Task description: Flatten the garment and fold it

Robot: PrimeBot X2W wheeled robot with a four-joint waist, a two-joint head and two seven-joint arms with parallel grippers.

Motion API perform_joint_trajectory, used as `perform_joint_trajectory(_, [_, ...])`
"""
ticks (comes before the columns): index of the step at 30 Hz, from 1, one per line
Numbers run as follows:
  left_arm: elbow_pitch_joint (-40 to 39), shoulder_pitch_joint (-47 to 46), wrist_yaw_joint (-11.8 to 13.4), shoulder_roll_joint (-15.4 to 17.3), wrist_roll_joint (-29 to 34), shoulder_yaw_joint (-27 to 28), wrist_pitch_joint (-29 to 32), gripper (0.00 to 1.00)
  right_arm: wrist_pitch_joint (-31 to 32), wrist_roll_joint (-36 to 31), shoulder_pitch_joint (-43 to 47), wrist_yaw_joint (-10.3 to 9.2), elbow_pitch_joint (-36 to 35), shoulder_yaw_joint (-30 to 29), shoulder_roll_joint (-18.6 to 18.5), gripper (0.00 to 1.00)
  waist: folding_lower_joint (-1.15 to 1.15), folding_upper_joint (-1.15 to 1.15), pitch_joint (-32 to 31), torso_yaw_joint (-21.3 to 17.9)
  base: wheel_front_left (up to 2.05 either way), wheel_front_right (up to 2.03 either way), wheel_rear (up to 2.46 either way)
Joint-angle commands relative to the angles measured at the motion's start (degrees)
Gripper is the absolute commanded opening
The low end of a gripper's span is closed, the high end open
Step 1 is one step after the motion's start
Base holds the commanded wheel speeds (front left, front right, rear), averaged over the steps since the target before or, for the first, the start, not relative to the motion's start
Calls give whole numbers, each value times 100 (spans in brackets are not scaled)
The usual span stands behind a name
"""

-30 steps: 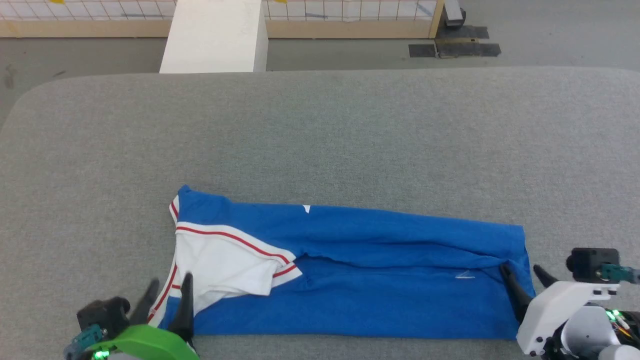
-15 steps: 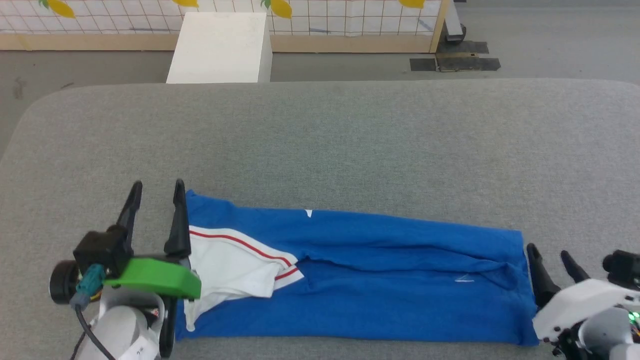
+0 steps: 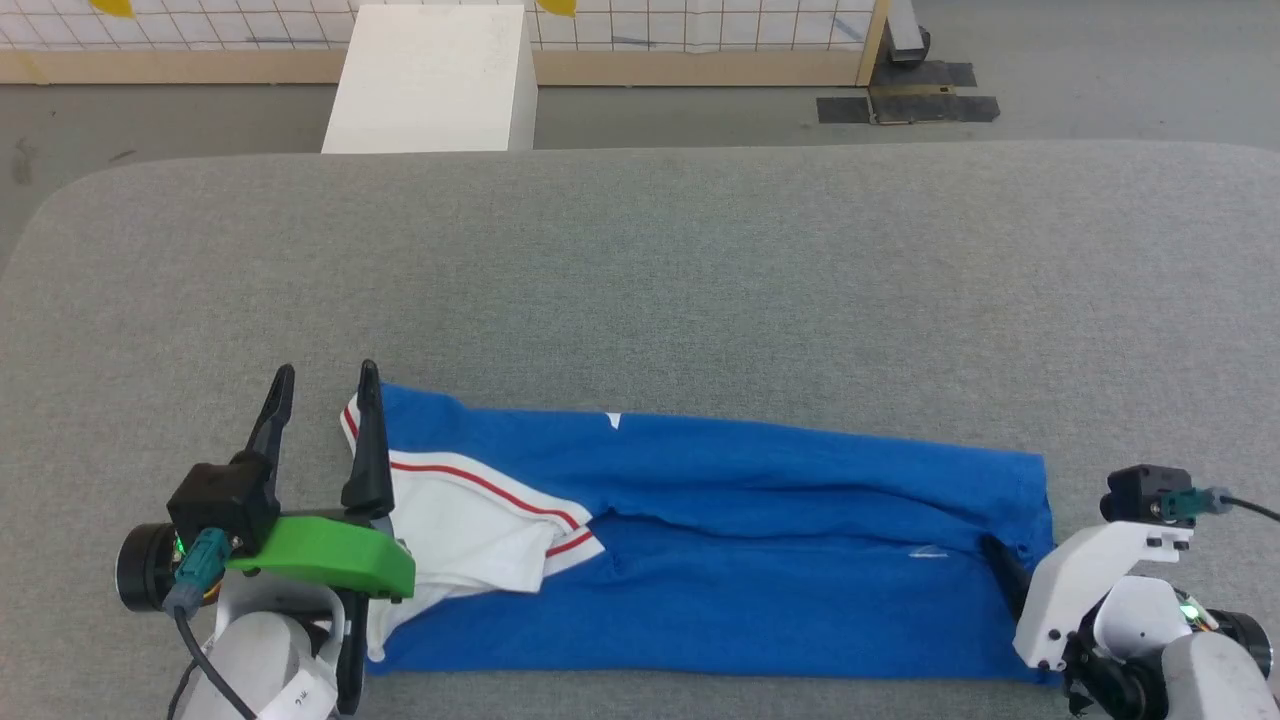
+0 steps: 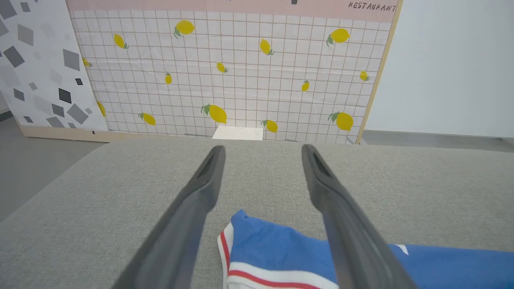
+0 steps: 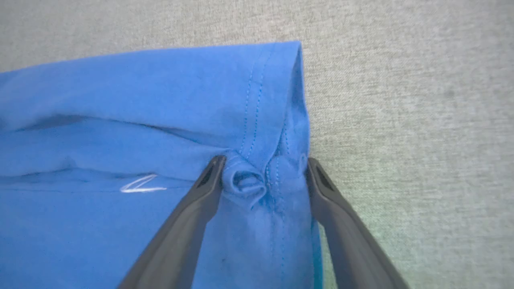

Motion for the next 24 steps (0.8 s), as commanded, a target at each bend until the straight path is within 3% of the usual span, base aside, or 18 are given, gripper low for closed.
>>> perform_joint_trajectory(1, [31,-60,-54,-53,49,48,-28,100,233,58,45,-9,183,31,26,100,0,0,1,4,0,0,0])
perform_joint_trajectory(3, [83,-36,-133,-118,113,163,-28,100,606,273,140,-9,194,149,27,20,0,0,1,-5,0,0,0])
perform_joint_trajectory(5, [118,-30,-169,-141,132,223,-28,100,535,410,161,-9,58,233,27,0,0,0,4,-19,0,0,0])
perform_joint_trajectory(12, [191,-33,-271,-218,202,388,-28,100,204,286,146,-9,-264,11,27,0,0,0,11,-76,0,0,0])
perform_joint_trajectory(24, [202,-44,-383,-360,342,510,-28,100,-225,-1686,-50,-9,-650,-2093,1,0,0,0,72,-85,0,0,0])
